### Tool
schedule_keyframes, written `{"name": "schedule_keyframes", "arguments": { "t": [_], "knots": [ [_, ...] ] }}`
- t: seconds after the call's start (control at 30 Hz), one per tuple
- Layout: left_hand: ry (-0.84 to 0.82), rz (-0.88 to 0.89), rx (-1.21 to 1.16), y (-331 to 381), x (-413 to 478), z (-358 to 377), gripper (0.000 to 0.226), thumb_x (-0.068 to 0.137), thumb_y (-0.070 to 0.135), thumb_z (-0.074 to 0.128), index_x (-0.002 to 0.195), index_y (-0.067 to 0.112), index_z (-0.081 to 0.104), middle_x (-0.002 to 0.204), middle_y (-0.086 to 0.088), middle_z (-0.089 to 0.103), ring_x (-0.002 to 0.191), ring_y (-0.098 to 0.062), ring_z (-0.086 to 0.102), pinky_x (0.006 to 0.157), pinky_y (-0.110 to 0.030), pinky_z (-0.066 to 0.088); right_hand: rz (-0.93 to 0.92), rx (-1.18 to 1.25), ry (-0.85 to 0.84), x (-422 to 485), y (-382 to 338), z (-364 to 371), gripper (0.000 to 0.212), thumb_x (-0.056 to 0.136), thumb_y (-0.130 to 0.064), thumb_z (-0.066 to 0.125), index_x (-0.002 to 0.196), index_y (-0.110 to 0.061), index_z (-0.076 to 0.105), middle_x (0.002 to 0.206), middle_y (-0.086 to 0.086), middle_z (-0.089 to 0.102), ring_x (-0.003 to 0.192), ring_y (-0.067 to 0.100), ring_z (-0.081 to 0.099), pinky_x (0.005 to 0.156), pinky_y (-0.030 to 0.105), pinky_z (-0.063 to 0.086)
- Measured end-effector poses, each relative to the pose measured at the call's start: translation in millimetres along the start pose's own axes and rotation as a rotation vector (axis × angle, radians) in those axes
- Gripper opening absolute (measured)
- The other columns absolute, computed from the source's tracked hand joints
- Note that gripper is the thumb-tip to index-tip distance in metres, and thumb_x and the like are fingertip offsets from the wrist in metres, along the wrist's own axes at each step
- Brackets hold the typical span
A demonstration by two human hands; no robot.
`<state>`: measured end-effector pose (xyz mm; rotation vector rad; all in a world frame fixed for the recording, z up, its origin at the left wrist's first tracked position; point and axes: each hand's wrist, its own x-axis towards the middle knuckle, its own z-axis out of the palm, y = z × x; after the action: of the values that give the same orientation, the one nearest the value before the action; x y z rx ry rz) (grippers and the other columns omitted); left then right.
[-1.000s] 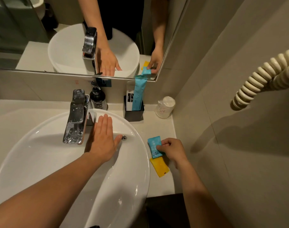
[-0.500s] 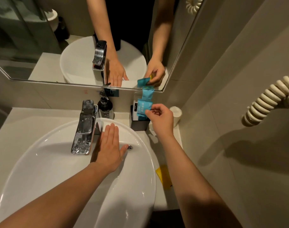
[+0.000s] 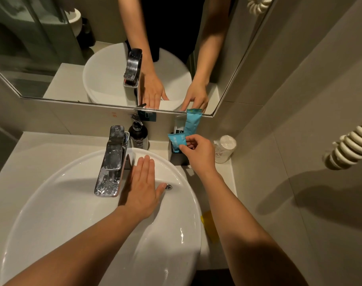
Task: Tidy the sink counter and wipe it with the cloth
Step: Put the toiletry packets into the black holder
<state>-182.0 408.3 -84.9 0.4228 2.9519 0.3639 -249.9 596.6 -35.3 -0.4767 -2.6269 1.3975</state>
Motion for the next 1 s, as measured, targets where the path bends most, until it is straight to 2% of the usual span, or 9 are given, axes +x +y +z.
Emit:
{"name": "schedule_keyframes", "arguments": {
  "t": [0.23,0.4,0.5,0.6,0.7,0.8,0.9,1.0],
  "knots": [
    [-0.011,-0.007,-0.001,0.1,0.2,-0.5,0.081,0.102,0.053,0.026,0.158,0.003,-0.005,0.167,-0.015,-0.012,0.154,-0.030,-0.017,0.124,-0.041,-0.014,0.019,0.052,0.054,-4.9,5.9,-8.3,0.024,0.084,-0.016,0.080,0.107,-0.014,0.075,0.092,-0.004,0.073,0.087,0.010,0.069,0.084,0.032,0.061],
    [-0.029,-0.011,0.015,0.4,-0.5,-1.3,0.082,0.102,0.054,0.024,0.157,0.003,-0.007,0.166,-0.016,-0.014,0.153,-0.030,-0.018,0.123,-0.041,-0.016,0.059,0.140,0.099,-22.7,15.5,-29.4,0.020,0.084,-0.013,0.080,0.103,-0.016,0.075,0.087,-0.007,0.072,0.079,0.002,0.067,0.075,0.021,0.059],
    [-0.051,-0.020,0.055,0.0,-0.3,-1.9,0.082,0.102,0.056,0.021,0.157,0.003,-0.010,0.166,-0.016,-0.017,0.153,-0.031,-0.020,0.125,-0.044,-0.012,0.172,0.137,0.082,-48.0,32.6,-49.4,0.019,0.085,-0.013,0.079,0.103,-0.016,0.075,0.089,-0.004,0.073,0.085,0.011,0.069,0.082,0.031,0.062],
    [-0.044,-0.017,0.065,0.7,-0.6,-2.4,0.083,0.102,0.055,0.022,0.157,0.002,-0.009,0.166,-0.017,-0.016,0.153,-0.032,-0.018,0.123,-0.042,-0.017,0.296,0.025,0.029,-77.9,53.7,-69.3,0.020,0.085,-0.014,0.079,0.104,-0.014,0.075,0.090,0.000,0.074,0.087,0.019,0.071,0.087,0.039,0.061],
    [-0.035,-0.008,0.020,0.2,-0.8,-2.3,0.083,0.102,0.054,0.028,0.157,0.001,-0.004,0.167,-0.017,-0.011,0.154,-0.032,-0.015,0.124,-0.043,-0.015,0.393,-0.156,-0.055,-107.0,75.8,-84.0,0.022,0.082,-0.017,0.080,0.103,-0.012,0.075,0.090,0.002,0.074,0.089,0.022,0.071,0.087,0.039,0.060],
    [-0.028,-0.006,0.018,-1.4,-1.0,-0.2,0.083,0.102,0.053,0.029,0.158,0.001,-0.001,0.167,-0.018,-0.008,0.154,-0.033,-0.014,0.125,-0.044,-0.012,0.486,-0.296,-0.154,-132.1,92.9,-87.5,0.024,0.078,-0.024,0.083,0.097,-0.012,0.074,0.088,0.005,0.071,0.085,0.023,0.068,0.081,0.038,0.060],
    [-0.037,-0.011,0.019,-2.1,-0.1,1.6,0.083,0.101,0.054,0.029,0.158,0.002,-0.002,0.167,-0.017,-0.009,0.154,-0.032,-0.014,0.125,-0.044,-0.011,0.507,-0.401,-0.205,-146.8,101.6,-81.8,0.024,0.077,-0.028,0.085,0.091,-0.014,0.071,0.085,0.003,0.069,0.076,0.017,0.065,0.070,0.031,0.056],
    [-0.041,-0.017,0.022,-3.4,0.6,2.1,0.083,0.101,0.054,0.028,0.158,0.002,-0.003,0.168,-0.016,-0.010,0.154,-0.031,-0.014,0.125,-0.043,-0.012,0.507,-0.436,-0.209,-150.2,105.1,-74.9,0.024,0.078,-0.026,0.084,0.095,-0.015,0.071,0.089,0.003,0.069,0.081,0.020,0.067,0.074,0.034,0.058]
  ]
}}
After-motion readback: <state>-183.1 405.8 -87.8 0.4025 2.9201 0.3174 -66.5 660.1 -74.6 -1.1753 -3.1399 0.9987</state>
